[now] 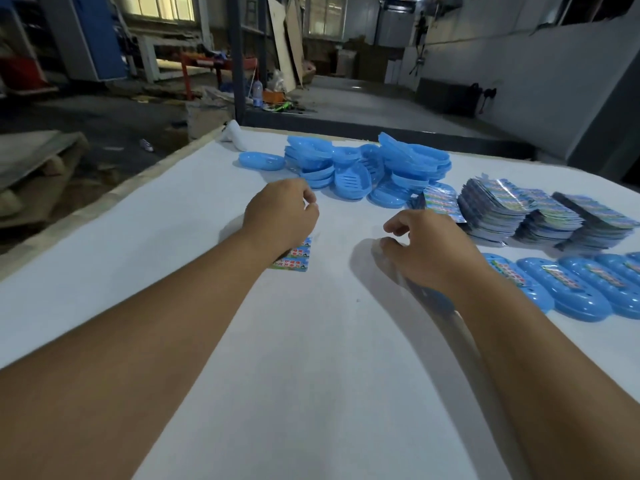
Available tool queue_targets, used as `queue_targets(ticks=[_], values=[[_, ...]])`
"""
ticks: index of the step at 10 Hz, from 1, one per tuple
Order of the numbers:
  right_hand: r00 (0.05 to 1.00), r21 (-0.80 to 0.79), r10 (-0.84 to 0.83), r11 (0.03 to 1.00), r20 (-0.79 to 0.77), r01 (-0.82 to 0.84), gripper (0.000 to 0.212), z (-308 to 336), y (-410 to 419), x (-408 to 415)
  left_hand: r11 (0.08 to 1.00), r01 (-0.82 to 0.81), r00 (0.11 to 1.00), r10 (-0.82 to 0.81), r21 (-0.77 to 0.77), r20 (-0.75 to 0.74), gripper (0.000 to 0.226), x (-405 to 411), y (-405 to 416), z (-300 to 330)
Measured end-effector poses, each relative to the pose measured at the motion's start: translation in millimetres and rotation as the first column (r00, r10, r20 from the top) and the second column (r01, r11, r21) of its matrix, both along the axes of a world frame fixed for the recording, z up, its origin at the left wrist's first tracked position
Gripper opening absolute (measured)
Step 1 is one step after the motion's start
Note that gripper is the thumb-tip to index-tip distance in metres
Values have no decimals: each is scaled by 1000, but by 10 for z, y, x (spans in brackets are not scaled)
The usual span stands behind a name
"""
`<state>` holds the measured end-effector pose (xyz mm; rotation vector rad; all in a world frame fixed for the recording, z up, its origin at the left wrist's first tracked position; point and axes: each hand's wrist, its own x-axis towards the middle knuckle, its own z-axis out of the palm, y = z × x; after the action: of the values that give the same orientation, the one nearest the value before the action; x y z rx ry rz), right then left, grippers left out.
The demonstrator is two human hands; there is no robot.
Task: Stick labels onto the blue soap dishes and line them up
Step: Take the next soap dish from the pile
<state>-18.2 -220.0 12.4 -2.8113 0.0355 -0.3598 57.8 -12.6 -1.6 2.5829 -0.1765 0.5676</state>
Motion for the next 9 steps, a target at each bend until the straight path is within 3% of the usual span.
queue_targets(ticks=[2, 3, 4, 6, 8, 9], values=[[1000, 19, 19, 1000, 8, -19, 36, 14, 10, -20, 959, 192, 980, -176, 207, -95, 43, 399, -335, 127], [999, 30, 21, 999, 24, -22, 35, -2, -9, -17, 910, 180, 983, -161, 373, -84, 56, 510, -507, 146], [999, 55, 28, 998, 35, -30, 34, 2, -15, -5, 857, 175, 984, -137, 484, -113, 47, 590, -612, 240], [998, 70, 40, 997, 47, -43, 34, 34, -12, 9, 891, 262, 964, -221, 371, -151, 24, 647, -555, 273], [998, 83, 48, 995, 34, -50, 33, 50, 1, 7, 871, 331, 942, -327, 362, -73, 10, 619, -388, 342], [998, 94, 47, 994, 33, -50, 33, 48, 8, 0, 892, 324, 940, -342, 315, 3, 15, 584, -357, 400]])
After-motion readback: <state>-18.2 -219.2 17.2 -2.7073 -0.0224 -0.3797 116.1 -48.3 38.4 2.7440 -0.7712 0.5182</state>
